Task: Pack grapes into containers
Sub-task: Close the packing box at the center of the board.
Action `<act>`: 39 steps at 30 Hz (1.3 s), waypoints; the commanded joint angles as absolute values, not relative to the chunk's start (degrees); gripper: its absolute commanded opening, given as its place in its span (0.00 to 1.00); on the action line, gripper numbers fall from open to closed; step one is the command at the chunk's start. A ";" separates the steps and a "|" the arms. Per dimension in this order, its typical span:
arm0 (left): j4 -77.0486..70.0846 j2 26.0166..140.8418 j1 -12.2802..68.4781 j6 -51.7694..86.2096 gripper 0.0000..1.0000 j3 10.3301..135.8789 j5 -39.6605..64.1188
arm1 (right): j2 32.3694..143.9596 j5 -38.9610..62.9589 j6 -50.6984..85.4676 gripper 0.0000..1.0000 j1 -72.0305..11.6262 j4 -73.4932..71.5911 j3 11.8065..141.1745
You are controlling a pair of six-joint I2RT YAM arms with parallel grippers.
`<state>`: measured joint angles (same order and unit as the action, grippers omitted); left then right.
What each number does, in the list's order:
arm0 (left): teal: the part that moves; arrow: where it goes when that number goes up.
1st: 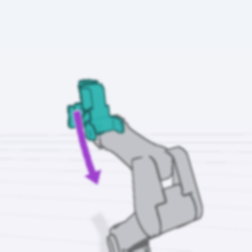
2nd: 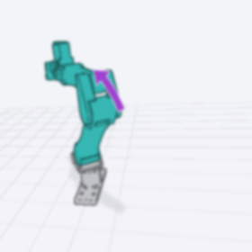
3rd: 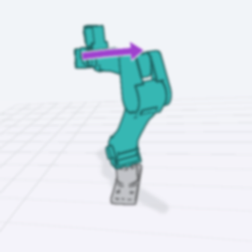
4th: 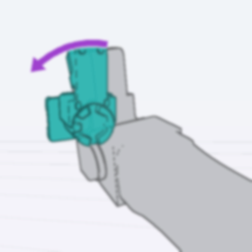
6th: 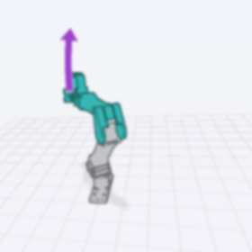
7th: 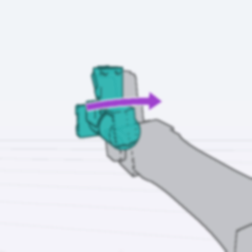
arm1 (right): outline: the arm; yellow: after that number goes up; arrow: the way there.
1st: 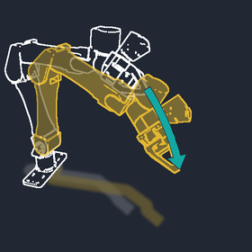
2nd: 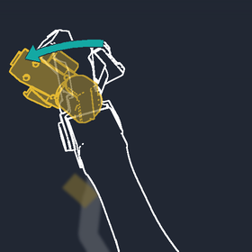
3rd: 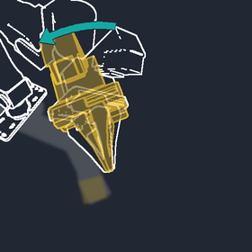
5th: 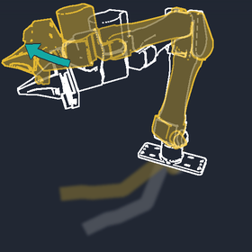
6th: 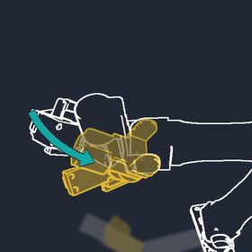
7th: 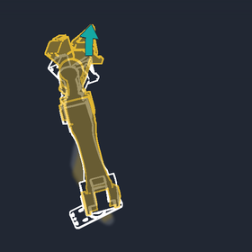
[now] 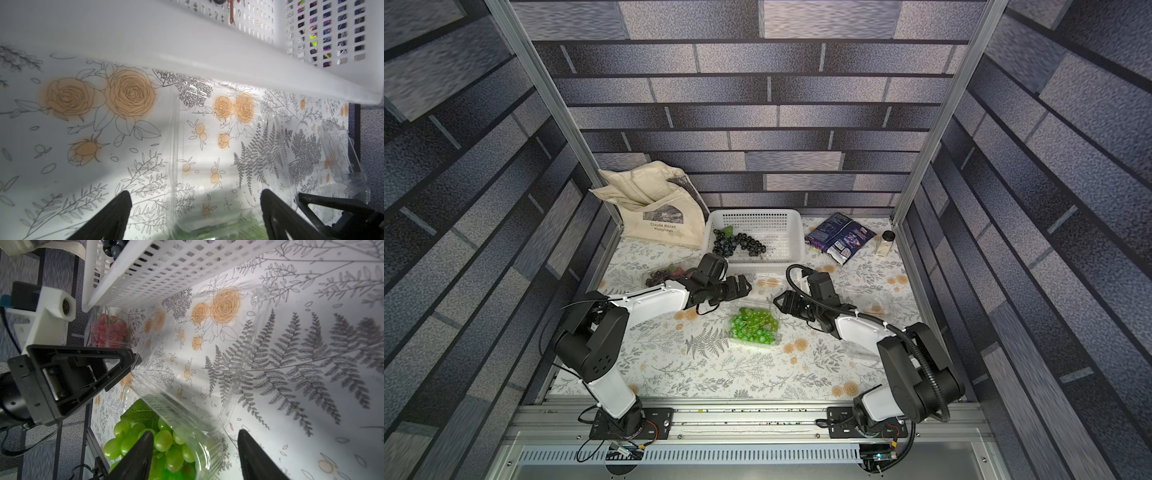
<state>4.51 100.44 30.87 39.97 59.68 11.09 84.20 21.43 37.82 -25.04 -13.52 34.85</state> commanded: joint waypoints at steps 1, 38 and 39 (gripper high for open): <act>3.21 101.78 30.46 38.76 0.99 61.99 12.78 | 86.79 22.23 39.03 0.66 -24.02 -19.78 34.27; -4.30 94.10 34.43 43.20 0.98 54.73 15.25 | 89.38 26.34 41.87 0.57 -24.31 -36.33 28.99; -4.06 93.79 34.53 43.15 0.98 54.82 15.21 | 88.45 25.60 40.70 0.57 -24.63 -34.38 29.37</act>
<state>-3.77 96.44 33.78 42.68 55.11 15.79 91.31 26.15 43.72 -23.99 -37.45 29.34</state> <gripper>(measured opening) 0.983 0.575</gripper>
